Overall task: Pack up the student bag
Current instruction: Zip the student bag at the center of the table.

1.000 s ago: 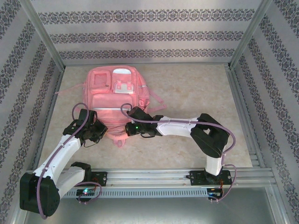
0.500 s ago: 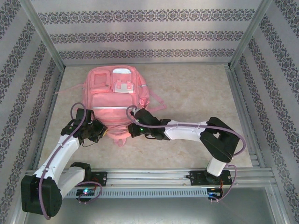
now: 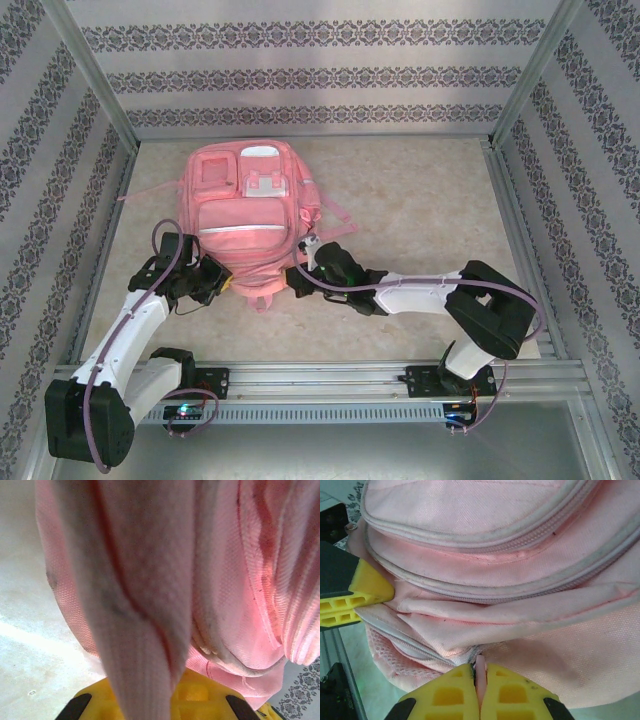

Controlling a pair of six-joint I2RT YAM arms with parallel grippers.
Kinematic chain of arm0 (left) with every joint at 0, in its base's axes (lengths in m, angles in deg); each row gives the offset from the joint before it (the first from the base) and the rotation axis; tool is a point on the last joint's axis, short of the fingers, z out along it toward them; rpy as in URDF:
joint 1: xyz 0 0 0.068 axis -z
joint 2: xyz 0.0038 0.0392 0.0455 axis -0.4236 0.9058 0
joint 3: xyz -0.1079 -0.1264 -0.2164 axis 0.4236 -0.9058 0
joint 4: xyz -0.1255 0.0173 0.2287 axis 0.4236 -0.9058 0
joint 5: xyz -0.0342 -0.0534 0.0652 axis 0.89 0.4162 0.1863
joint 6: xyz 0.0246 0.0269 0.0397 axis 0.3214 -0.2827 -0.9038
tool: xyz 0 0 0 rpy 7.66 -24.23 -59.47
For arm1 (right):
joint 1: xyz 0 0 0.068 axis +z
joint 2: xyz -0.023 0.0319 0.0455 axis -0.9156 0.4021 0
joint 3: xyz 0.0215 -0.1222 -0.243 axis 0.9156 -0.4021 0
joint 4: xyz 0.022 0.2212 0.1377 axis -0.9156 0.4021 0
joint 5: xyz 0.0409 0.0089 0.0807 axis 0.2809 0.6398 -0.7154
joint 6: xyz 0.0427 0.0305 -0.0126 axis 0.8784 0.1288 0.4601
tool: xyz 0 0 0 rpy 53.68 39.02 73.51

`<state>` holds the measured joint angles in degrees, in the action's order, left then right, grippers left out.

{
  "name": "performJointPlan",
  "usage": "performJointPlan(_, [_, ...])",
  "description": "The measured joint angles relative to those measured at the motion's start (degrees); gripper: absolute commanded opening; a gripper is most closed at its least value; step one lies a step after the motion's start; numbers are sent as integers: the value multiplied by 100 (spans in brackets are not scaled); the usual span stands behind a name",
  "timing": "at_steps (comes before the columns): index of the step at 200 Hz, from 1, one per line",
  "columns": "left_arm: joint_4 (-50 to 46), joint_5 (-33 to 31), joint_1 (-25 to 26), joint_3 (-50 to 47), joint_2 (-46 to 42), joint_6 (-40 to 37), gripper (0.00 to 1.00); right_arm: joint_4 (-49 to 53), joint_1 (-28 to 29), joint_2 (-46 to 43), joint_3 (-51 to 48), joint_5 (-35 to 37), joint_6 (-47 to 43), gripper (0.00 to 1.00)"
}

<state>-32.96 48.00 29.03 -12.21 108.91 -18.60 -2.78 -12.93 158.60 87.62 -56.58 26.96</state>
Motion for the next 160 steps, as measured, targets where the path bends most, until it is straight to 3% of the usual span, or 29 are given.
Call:
performJointPlan(45, [-50,35,-37,59,-20,-68,0,-621,-428,13,-293,-581,-330,0])
performJointPlan(160, [-227,55,-109,234,-22,-372,0,-684,-1202,48,-407,-1126,-896,0])
